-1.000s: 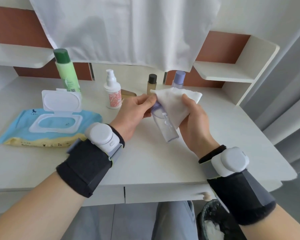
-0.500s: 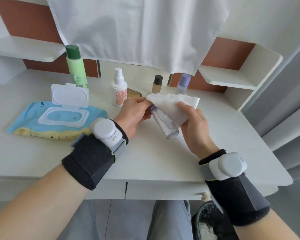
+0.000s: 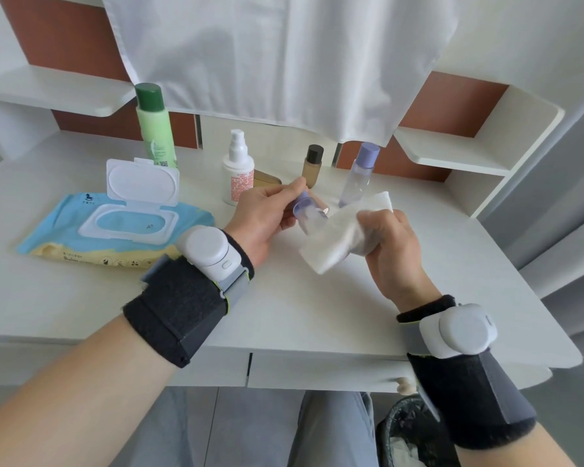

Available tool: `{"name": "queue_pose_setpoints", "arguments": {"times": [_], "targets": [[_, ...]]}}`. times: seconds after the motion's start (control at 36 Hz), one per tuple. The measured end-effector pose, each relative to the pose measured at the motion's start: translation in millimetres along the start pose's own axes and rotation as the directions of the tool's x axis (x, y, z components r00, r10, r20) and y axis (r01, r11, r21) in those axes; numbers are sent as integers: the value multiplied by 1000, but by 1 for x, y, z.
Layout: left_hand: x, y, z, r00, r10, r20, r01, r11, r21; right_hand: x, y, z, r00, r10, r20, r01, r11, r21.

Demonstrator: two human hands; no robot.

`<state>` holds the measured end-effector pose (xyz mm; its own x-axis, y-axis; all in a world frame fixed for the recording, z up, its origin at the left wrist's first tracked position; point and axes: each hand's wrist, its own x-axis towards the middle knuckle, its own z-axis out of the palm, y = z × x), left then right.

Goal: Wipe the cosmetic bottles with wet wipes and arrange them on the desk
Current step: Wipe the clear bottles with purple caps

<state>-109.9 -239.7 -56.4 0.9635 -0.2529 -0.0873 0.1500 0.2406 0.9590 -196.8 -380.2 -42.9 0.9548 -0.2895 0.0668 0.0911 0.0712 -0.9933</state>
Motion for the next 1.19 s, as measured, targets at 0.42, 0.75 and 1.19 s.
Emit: {"name": "queue_pose_setpoints", "arguments": {"times": [0.42,0.75,1.19], "targets": [[-4,9,1,991,130,19,-129,991,-44,18,-2,-21,889,229,-396,-95,939,330],[-7,13,2,951,292,104,-301,950,85,19,-2,-21,921,229,-316,-100,922,375],[-11,4,9,667,688,286,-721,501,479,17,3,-20,969,244,-44,-216,917,335]]}}
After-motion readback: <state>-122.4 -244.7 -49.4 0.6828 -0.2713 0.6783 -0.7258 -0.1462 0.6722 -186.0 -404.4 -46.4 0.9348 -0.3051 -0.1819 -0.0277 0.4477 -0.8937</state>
